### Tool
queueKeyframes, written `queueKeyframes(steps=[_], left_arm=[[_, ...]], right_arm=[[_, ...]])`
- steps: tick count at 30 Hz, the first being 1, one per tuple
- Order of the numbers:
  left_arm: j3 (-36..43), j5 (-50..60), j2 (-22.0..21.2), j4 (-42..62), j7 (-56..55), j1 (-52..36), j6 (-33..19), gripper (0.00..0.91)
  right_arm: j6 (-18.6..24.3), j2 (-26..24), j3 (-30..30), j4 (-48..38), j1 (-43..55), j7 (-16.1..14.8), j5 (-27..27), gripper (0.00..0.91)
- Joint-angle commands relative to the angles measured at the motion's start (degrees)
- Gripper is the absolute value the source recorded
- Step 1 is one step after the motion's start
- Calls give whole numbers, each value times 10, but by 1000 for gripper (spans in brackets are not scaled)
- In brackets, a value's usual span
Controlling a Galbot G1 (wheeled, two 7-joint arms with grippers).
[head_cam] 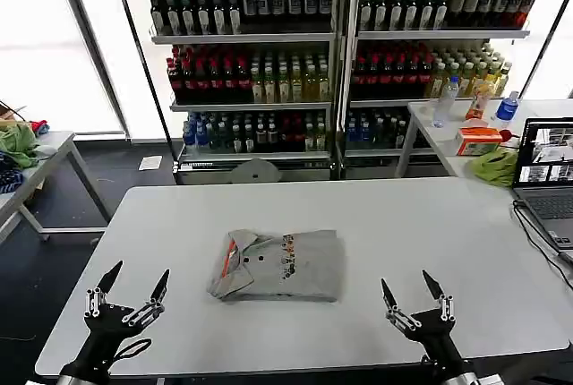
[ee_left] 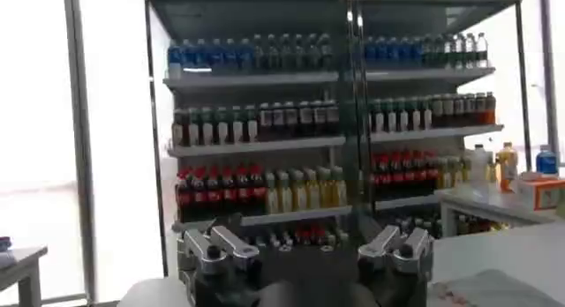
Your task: Fold and organize the clothes.
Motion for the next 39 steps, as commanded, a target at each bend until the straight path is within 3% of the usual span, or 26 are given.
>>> queueKeyframes(steps=[1,5,39], left_arm=[[-3,6,0,1,-1,4,-5,907],[-6,4,2,1,-1,6,-6,907],[-19,-3,5,4,0,12,-5,907]], right_arm=[[4,-2,16,-3,-5,2,-6,907],[-24,-1,15,2,-2,-2,-1,907],[6,-8,-1,-8,14,-7,2,907]])
